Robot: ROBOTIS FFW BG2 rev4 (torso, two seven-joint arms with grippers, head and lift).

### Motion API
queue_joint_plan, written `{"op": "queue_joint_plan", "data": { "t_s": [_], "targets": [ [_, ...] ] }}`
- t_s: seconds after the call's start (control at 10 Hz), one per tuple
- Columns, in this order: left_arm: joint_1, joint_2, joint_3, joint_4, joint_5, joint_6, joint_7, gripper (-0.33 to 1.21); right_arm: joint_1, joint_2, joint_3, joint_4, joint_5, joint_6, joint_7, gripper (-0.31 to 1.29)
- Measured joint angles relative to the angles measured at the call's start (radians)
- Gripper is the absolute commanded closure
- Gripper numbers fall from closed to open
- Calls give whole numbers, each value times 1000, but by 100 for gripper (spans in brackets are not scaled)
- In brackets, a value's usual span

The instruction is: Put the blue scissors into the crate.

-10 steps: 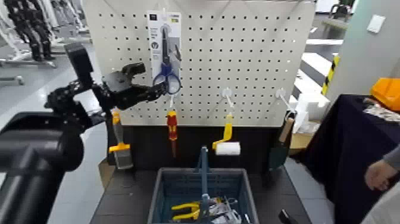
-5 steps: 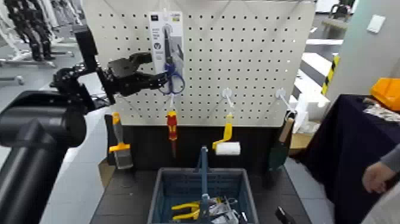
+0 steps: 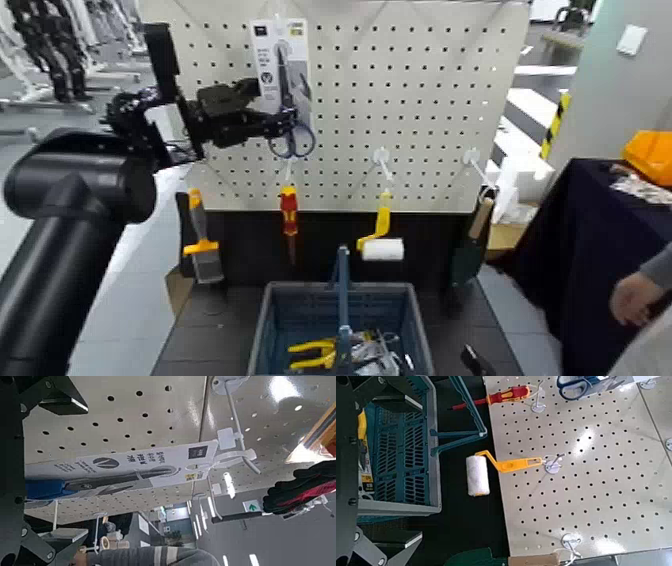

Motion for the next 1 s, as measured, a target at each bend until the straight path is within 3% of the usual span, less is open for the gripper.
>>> {"op": "queue_joint_plan", "data": {
  "t_s": [0.3,0.4,0.5,1.0],
  "targets": [
    [-18,2,-14,14,-1,2,-10,30,-3,-1,-1,3,-3,0,4,18],
    [-22,2,-17,17,-1,2,-12,51,-3,-2,1,3,-5,0,4,18],
    [-24,2,-18,19,-1,2,-12,82,-4,-3,1,4,-5,0,4,18],
    [-30,1,-20,18,-9,16,-17,110,-4,-3,3,5,-6,0,4,18]
  ]
}}
